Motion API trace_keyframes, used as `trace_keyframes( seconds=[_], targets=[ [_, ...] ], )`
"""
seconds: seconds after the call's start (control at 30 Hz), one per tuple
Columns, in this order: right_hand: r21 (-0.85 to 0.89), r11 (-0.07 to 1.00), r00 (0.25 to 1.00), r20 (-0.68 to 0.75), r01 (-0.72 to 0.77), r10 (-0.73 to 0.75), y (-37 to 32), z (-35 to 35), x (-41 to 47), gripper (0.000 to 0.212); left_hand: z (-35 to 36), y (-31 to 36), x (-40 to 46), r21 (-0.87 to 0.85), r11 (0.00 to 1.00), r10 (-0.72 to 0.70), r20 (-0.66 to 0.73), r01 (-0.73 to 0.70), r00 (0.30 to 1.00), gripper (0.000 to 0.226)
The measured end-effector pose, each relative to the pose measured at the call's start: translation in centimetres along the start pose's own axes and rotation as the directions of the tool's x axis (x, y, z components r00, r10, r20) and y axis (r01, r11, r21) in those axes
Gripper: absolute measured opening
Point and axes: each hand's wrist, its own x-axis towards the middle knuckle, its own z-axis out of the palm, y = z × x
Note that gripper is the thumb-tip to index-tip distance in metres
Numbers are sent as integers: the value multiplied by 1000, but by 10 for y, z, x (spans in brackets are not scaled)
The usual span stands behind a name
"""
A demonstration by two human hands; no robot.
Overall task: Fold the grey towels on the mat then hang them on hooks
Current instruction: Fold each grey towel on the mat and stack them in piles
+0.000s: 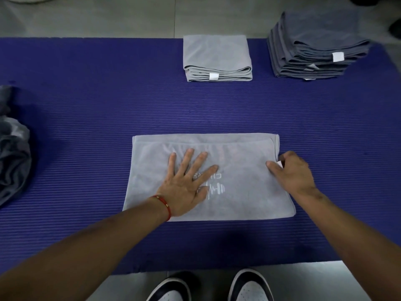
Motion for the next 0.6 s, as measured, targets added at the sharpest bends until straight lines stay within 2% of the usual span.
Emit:
trace_keyframes(
  seconds=[0.1, 0.2, 0.27, 0.33, 0.43, 0.5, 0.6],
  targets=[
    [34, 997, 996, 44, -76, 74, -4, -1, 4, 45, -3, 0, 0, -7, 1000, -12, 21, 13, 1000, 62],
    [96, 975, 969, 164, -201, 184, -11, -9, 12, 36, -6, 1, -1, -16, 1000, -17, 37, 18, 999, 61],
    [133, 965, 953, 236, -226, 191, -16, -13, 13, 29, -7, 2, -3, -21, 999, -26, 38, 27, 999, 61],
    [118, 979, 961, 239, -169, 137, -21, -15, 11, 25, -8, 5, -4, -24, 999, -46, 34, 47, 998, 61],
    [79, 997, 993, 114, -4, -5, -21, -15, 3, 28, -10, 10, -5, -21, 998, -67, 40, 67, 997, 60],
    [224, 974, 991, 135, -41, 11, -15, -13, -2, 34, -10, 10, -5, -23, 997, -70, 45, 71, 997, 60],
    [520, 807, 937, 331, -280, 111, -2, -18, -4, 44, -11, 9, -5, -19, 999, -49, 54, 51, 997, 60]
  ],
)
